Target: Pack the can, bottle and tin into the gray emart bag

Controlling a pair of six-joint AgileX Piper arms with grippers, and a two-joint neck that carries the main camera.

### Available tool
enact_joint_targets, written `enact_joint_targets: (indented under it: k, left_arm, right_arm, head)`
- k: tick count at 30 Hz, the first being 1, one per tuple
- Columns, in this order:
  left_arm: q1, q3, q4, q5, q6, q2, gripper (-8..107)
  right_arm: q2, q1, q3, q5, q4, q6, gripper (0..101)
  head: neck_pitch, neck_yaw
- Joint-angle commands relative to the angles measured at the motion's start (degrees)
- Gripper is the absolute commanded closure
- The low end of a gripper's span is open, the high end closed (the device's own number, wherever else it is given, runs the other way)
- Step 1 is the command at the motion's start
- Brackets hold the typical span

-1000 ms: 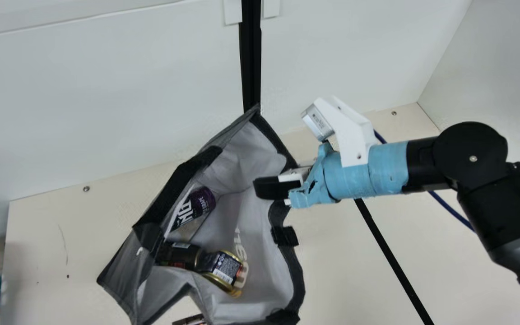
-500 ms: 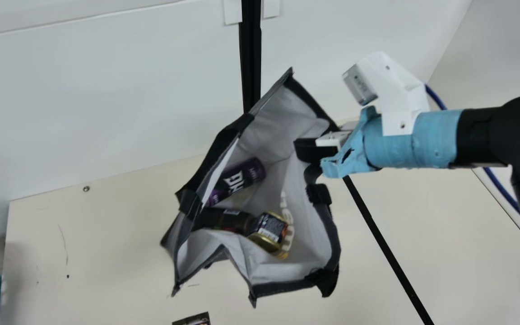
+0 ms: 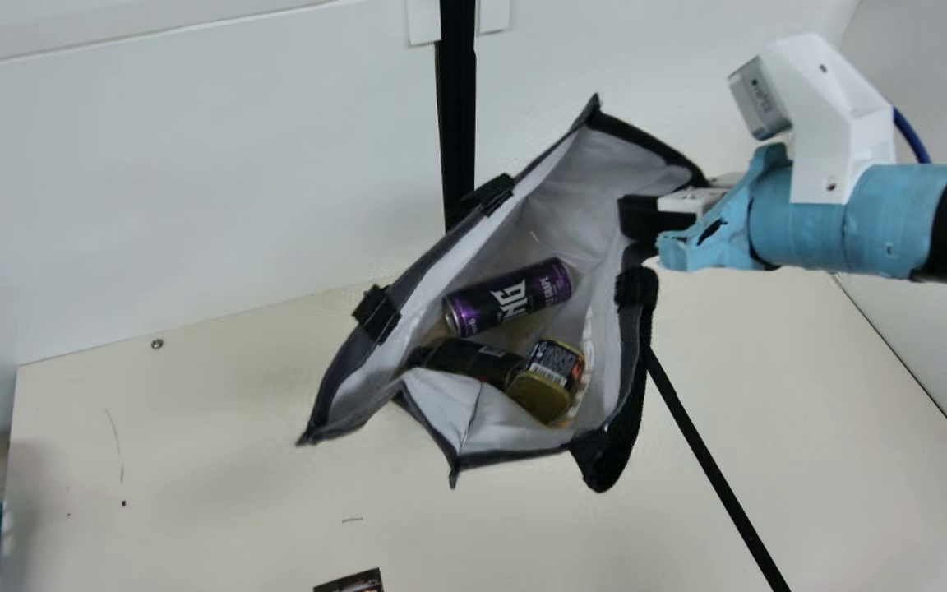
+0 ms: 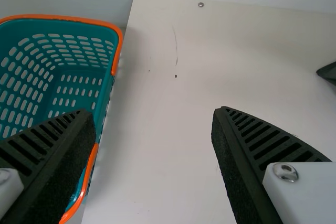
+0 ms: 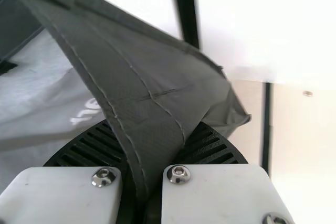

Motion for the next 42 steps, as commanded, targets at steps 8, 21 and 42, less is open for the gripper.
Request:
enact_joint_targets:
  k: [8, 21, 42]
  left_arm:
    - [0.00, 0.00, 0.00, 0.00, 0.00, 0.00, 9]
    - [0.00, 0.00, 0.00, 0.00, 0.00, 0.00, 9]
    - [0.00, 0.00, 0.00, 0.00, 0.00, 0.00, 9]
  right_arm:
    - [0.56, -8.10, -1.68, -0.23, -1.78, -2.27, 101]
    - [2.31, -19.13, -4.87, -0.66, -5.27, -3.71, 101]
    - [7.44, -33.13, -8.25, -5.75, -11.11, -3.90, 101]
  head:
    - [-1.30, -0.14]
    - [-1.30, -0.14]
    - [-1.30, -0.14]
